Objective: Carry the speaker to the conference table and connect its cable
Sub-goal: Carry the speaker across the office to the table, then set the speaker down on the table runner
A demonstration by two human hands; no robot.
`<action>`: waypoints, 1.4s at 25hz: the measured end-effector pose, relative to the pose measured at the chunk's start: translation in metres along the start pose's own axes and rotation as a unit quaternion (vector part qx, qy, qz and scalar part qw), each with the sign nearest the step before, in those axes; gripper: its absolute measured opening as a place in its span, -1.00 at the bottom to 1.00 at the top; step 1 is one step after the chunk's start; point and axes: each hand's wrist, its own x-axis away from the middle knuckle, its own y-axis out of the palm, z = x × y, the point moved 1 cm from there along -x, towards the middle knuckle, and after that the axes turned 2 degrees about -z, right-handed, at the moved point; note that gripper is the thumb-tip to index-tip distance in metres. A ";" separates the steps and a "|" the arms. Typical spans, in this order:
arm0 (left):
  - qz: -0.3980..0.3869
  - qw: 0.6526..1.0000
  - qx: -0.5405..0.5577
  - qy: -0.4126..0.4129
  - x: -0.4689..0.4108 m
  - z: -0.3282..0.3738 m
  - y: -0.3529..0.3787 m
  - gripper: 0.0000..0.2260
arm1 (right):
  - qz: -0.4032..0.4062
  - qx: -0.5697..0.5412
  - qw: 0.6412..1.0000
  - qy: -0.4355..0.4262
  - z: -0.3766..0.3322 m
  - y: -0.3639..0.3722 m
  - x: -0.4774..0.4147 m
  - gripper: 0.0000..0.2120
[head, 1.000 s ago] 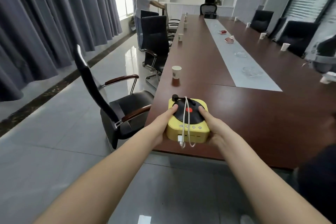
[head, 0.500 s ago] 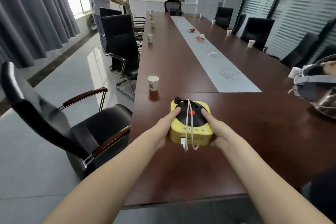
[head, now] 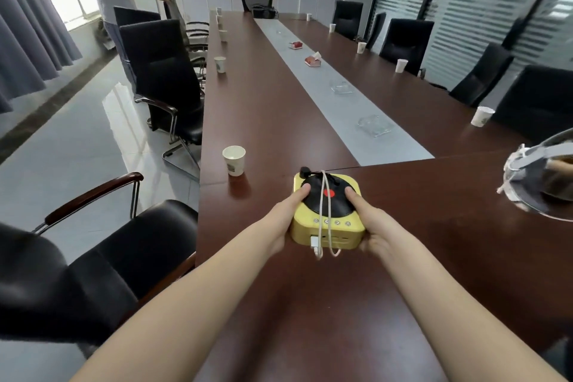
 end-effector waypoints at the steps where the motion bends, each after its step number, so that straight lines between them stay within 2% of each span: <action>1: -0.007 1.000 -0.001 -0.001 -0.010 0.004 0.003 -0.57 | 0.005 -0.001 1.000 -0.001 -0.005 -0.003 -0.008 -0.53; 8: -0.007 1.000 -0.010 -0.014 -0.094 0.034 0.029 -0.57 | 0.029 -0.024 0.999 -0.002 -0.054 -0.027 -0.078 -0.57; 13: 0.009 1.000 -0.010 -0.025 -0.190 0.059 0.057 -0.54 | 0.049 -0.018 0.999 0.001 -0.105 -0.057 -0.157 -0.53; 21: 0.002 0.999 -0.004 -0.038 -0.341 0.076 0.098 -0.56 | 0.078 0.024 0.997 -0.014 -0.177 -0.114 -0.278 -0.65; 26: 0.005 0.999 -0.002 -0.047 -0.421 0.071 0.116 -0.50 | 0.101 0.029 0.994 -0.017 -0.198 -0.148 -0.348 -0.65; 30: 0.011 0.998 -0.013 -0.068 -0.471 0.069 0.123 -0.53 | 0.115 0.031 0.993 -0.024 -0.206 -0.170 -0.399 -0.67; 35: 0.049 0.997 -0.018 -0.063 -0.520 0.056 0.129 -0.49 | 0.138 0.026 0.989 -0.042 -0.205 -0.189 -0.448 -0.73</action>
